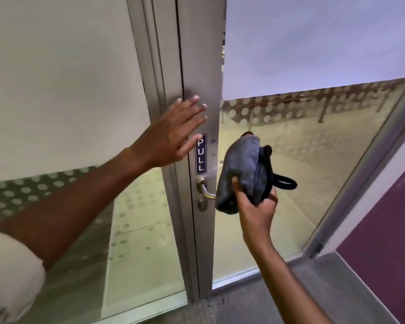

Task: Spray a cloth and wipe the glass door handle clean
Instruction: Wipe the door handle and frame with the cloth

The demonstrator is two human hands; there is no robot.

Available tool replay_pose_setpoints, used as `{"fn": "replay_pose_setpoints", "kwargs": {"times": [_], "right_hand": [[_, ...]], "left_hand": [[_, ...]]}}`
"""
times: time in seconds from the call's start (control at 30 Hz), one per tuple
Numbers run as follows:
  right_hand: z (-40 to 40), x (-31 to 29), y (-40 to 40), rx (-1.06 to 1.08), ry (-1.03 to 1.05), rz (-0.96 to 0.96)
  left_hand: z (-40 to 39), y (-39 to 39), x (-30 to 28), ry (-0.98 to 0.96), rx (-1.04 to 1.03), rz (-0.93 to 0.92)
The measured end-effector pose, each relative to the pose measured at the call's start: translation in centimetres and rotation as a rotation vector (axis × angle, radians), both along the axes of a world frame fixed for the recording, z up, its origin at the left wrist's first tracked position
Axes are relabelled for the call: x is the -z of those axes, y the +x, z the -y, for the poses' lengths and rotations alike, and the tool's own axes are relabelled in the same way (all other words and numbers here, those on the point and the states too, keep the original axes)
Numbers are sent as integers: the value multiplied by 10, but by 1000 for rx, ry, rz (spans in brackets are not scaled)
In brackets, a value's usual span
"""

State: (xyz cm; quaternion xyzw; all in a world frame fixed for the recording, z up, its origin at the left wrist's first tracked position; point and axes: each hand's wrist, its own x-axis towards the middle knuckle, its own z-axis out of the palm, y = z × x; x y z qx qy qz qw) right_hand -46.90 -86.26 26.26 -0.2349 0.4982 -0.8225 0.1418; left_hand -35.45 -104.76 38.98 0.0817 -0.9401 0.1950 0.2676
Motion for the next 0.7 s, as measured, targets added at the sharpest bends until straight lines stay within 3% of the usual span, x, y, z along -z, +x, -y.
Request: {"fn": "replay_pose_setpoints", "kwargs": {"times": [0.27, 0.4, 0.7], "right_hand": [[77, -11, -7, 212, 100, -438], [112, -7, -11, 322, 236, -702], [122, -6, -19, 428, 385, -930]], "left_hand": [[42, -26, -42, -458, -57, 123], [48, -29, -34, -497, -42, 100], [54, -34, -31, -530, 14, 36]]}}
